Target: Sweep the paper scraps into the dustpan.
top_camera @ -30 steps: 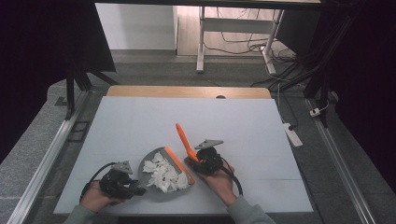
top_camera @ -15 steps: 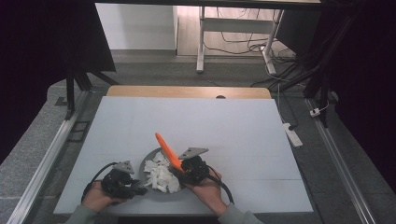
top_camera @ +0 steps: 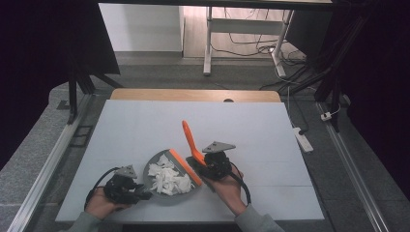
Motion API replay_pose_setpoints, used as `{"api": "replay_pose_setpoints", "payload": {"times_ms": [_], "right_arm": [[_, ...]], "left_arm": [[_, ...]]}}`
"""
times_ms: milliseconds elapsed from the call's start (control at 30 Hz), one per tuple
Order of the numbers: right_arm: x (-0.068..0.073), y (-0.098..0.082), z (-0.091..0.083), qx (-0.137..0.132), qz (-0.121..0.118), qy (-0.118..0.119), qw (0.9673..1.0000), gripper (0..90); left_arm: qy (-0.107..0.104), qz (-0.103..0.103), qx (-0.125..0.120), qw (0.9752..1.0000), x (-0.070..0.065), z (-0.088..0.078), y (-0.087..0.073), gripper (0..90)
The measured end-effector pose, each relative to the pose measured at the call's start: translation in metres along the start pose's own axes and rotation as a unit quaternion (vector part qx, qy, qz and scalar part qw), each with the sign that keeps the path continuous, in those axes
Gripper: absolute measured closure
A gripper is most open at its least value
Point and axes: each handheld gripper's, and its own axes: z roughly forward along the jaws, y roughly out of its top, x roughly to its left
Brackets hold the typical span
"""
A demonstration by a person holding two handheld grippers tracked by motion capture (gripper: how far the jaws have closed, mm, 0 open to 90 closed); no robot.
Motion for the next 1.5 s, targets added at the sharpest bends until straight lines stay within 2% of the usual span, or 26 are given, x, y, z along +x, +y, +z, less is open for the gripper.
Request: {"api": "replay_pose_setpoints", "payload": {"times_ms": [200, 400, 700, 933, 1100, 1500], "right_arm": [[-0.007, 0.003, -0.008, -0.013, 0.007, -0.004, 0.9999, 70.7], [-0.015, 0.004, -0.013, -0.026, 0.013, 0.003, 0.9996, 70.7], [-0.021, 0.005, -0.02, -0.039, 0.01, 0.01, 0.9991, 70.7], [-0.026, 0.004, -0.023, -0.044, 0.001, 0.014, 0.9989, 70.7], [-0.035, 0.0, -0.031, -0.049, -0.004, 0.013, 0.9987, 70.7], [-0.054, -0.01, -0.053, -0.068, -0.014, 0.012, 0.9975, 70.7]], "left_arm": [[0.004, -0.005, -0.015, 0.9999, 0.001, -0.003, -0.001, 61.3], [0.007, -0.013, -0.031, 0.9994, 0.002, -0.006, -0.001, 61.3], [0.027, -0.026, -0.056, 0.9977, 0.001, -0.013, 0.0, 61.3], [0.038, -0.045, -0.078, 0.9952, 0.001, -0.017, 0.0, 61.3], [0.045, -0.054, -0.092, 0.9933, -0.001, -0.021, 0.001, 61.3], [0.062, -0.086, -0.126, 0.9863, -0.004, -0.029, 0.001, 61.3]]}}
